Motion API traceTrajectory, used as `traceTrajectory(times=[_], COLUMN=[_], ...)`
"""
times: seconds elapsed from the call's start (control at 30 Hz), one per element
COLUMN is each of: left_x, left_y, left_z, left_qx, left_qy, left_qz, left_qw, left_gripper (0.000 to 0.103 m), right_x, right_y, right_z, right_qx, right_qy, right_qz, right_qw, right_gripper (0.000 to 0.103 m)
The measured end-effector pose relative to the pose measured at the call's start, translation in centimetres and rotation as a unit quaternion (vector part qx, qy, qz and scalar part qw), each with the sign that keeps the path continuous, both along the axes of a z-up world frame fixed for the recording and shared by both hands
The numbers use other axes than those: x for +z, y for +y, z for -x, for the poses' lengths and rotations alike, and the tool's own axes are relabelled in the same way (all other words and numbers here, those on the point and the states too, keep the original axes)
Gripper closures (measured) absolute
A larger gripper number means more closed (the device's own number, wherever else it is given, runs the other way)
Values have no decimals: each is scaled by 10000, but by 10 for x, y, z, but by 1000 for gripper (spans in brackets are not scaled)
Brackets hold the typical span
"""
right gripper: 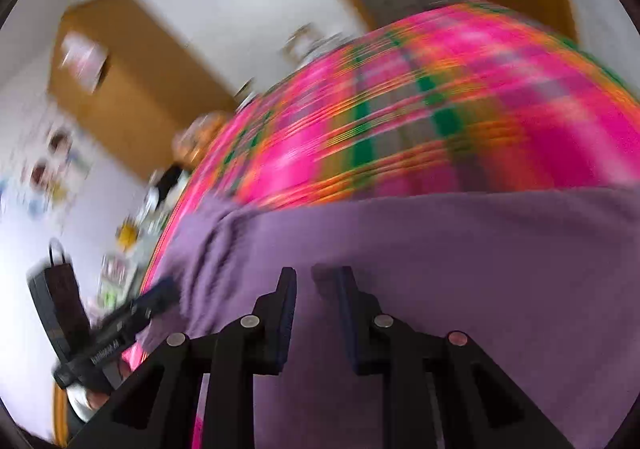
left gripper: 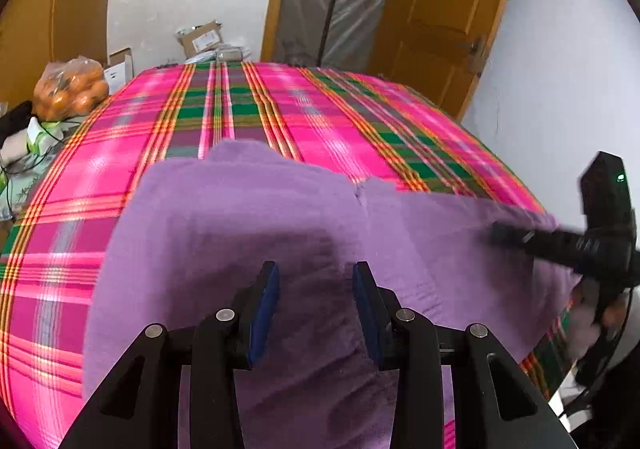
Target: Fold clothes
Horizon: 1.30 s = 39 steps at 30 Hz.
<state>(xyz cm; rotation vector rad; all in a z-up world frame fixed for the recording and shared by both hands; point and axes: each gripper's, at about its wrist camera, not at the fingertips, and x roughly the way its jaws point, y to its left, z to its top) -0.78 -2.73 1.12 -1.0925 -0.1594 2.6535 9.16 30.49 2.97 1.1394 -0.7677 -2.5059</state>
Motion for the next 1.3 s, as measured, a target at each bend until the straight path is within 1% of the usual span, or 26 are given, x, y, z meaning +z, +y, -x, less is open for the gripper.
traceTrajectory(times=[0.03, 0.1, 0.13, 0.17, 0.2, 0.27, 0.3, 0.4, 0.5, 0.53, 0.57, 0.63, 0.73, 0.8, 0.97, 1.0, 1.07, 1.1, 1.13, 1.23, 1.27, 1.3], left_x=[-3, -6, -6, -6, -5, -2, 1, 8, 12, 11, 10, 6, -2, -3, -4, -5, -4, -4, -4, -5, -5, -5], left_y=[0, -1, -1, -1, 0, 0, 3, 11, 22, 25, 28, 32, 36, 37, 36, 37, 38, 38, 37, 35, 35, 35], left_z=[0, 1, 0, 1, 0, -4, -7, -11, -12, -10, -9, -6, -2, -1, -1, -1, -1, -1, -1, -1, -2, -2], left_qx=[15, 41, 43, 54, 80, 107, 87, 18, -115, -155, -170, -174, -186, -177, -161, -158, -155, -155, -156, -152, -152, -152], left_qy=[-28, -39, -35, -41, -33, 6, 51, 184, 252, 236, 221, 181, 138, 133, 123, 128, 138, 142, 140, 134, 134, 134], left_qz=[-13, -68, -71, -65, -50, -24, -41, -64, 1, 18, 39, 145, 299, 298, 244, 267, 309, 317, 288, 216, 210, 208], left_qw=[10000, 10000, 10000, 10000, 9999, 9999, 9999, 9998, 9996, 9996, 9996, 9996, 9993, 9993, 9995, 9994, 9993, 9993, 9994, 9996, 9996, 9996], left_gripper=[63, 63, 63, 63, 63, 63, 63, 63, 63, 63, 63, 63, 63, 63, 62, 62, 62, 62, 62, 62, 62, 62], right_x=[0, -2, -4, -5, -4, 1, 4, 9, 7, 6, 4, 5, 8, 7, 8, 8, 7, 6, 5, 7, 7, 6], right_y=[30, 75, 96, 117, 131, 145, 151, 144, 129, 129, 130, 134, 137, 139, 134, 137, 147, 156, 166, 189, 194, 200], right_z=[-7, -21, -28, -35, -42, -52, -57, -58, -47, -45, -44, -45, -48, -50, -44, -44, -46, -50, -54, -71, -76, -81], right_qx=[-434, -1155, -1491, -1825, -2098, -2401, -2534, -2351, -2033, -2017, -2030, -2143, -2299, -2301, -2236, -2223, -2258, -2365, -2502, -2883, -2966, -3038], right_qy=[-18, -56, -73, -90, -79, -2, 39, 107, 63, 27, -4, -26, -44, -38, -55, -49, -50, -55, -57, -69, -73, -81], right_qz=[105, 303, 397, 492, 476, 316, 234, 13, -211, -252, -287, -262, -486, -447, -722, -679, -532, -457, -372, -337, -305, -233], right_qw=[9990, 9928, 9880, 9819, 9766, 9702, 9671, 9719, 9789, 9791, 9788, 9764, 9720, 9721, 9720, 9726, 9727, 9705, 9675, 9569, 9545, 9524], right_gripper=[81, 82, 84, 84, 84, 79, 78, 77, 77, 78, 81, 82, 82, 82, 81, 81, 86, 89, 90, 87, 80, 75])
